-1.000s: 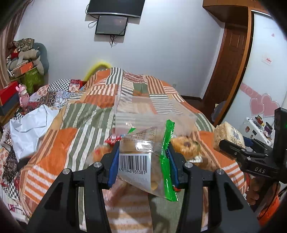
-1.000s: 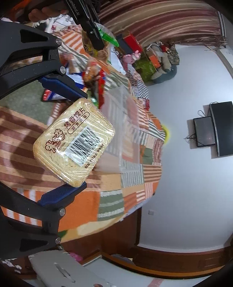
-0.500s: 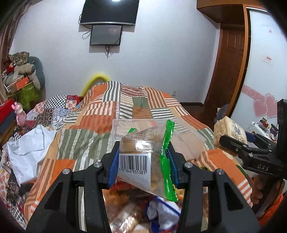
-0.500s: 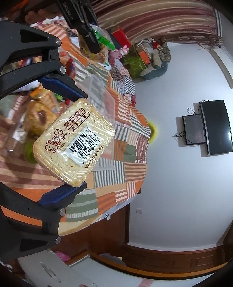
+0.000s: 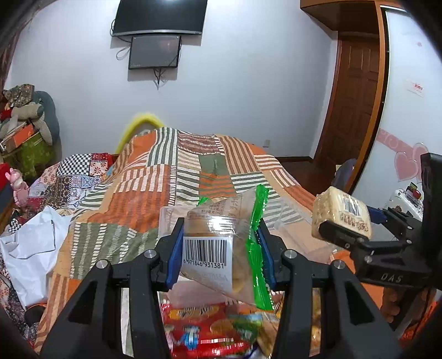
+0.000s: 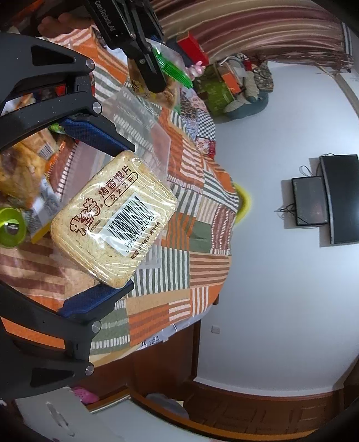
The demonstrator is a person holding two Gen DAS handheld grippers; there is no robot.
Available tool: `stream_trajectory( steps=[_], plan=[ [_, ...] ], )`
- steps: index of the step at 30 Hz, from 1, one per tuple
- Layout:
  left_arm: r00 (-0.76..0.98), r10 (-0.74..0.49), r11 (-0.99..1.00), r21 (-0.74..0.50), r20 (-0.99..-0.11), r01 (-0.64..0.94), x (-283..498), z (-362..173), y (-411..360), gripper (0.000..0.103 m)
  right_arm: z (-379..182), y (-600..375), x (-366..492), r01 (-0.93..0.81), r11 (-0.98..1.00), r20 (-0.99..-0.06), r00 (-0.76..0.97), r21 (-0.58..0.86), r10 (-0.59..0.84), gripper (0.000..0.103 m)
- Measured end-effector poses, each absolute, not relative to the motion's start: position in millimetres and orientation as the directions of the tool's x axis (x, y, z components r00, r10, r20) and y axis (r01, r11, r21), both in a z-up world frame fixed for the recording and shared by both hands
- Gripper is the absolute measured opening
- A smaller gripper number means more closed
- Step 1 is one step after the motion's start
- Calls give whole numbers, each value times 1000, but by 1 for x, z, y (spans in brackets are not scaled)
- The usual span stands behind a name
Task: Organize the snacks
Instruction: 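Carry both snacks over the clear box and open both tools to drop them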
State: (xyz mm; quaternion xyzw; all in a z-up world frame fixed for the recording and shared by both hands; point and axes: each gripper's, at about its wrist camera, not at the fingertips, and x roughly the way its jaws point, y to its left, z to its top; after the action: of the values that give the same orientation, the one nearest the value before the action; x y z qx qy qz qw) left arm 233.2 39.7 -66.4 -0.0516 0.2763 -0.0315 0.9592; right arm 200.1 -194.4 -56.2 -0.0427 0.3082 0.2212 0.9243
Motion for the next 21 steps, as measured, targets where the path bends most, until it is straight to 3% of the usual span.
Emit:
stream_trajectory(
  steps=[21],
  plan=[
    [711, -105, 992, -120, -695, 29, 309, -113, 40, 47, -83, -173, 248, -480, 877, -718, 604, 20, 347, 87]
  ],
)
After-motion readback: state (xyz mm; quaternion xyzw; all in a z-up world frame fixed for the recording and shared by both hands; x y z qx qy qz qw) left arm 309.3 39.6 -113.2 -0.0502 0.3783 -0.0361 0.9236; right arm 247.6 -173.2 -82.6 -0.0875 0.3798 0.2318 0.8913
